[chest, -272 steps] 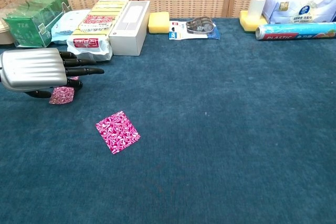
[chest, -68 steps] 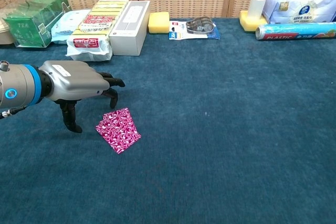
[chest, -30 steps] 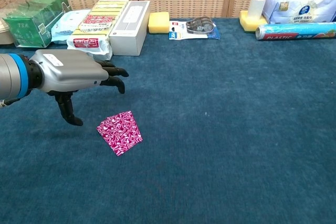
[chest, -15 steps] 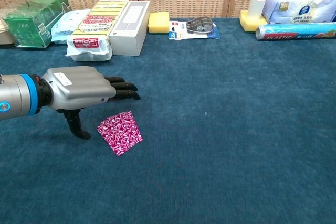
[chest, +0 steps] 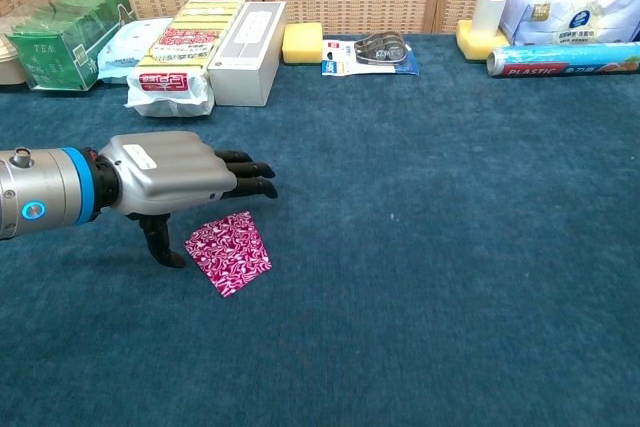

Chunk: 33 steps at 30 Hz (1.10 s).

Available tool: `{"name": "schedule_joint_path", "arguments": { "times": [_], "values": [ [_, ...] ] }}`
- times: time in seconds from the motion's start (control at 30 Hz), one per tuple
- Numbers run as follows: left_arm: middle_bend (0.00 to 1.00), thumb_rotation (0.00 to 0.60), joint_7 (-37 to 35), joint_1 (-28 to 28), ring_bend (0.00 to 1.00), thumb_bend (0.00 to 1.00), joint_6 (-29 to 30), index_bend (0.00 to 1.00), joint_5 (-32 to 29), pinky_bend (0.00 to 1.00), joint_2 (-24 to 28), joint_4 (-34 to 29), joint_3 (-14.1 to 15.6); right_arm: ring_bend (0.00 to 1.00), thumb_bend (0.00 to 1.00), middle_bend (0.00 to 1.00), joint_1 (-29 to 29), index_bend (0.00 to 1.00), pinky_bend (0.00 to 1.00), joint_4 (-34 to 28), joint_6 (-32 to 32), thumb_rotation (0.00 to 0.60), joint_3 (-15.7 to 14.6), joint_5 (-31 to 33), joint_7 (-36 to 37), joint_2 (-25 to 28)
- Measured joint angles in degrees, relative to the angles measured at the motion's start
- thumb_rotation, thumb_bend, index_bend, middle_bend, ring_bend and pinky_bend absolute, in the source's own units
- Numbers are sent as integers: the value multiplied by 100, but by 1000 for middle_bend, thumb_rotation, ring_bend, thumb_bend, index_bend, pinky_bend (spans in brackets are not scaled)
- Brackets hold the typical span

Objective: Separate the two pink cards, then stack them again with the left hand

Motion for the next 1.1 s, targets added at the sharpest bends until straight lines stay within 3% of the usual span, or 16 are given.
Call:
{"name": "schedule_joint_path", "arguments": {
  "times": [0.6,1.1],
  "values": [
    [0,600,112,58,0,245,0,257,-50,288,-57,28,-60,0,0,18,-7,205,0,-1,12,600,5,2,8,5],
    [0,600,179,108,0,269,53,302,4,298,-83,49,-95,0,0,18,-9,205,0,-2,14,600,4,-5,10,3]
  ]
}}
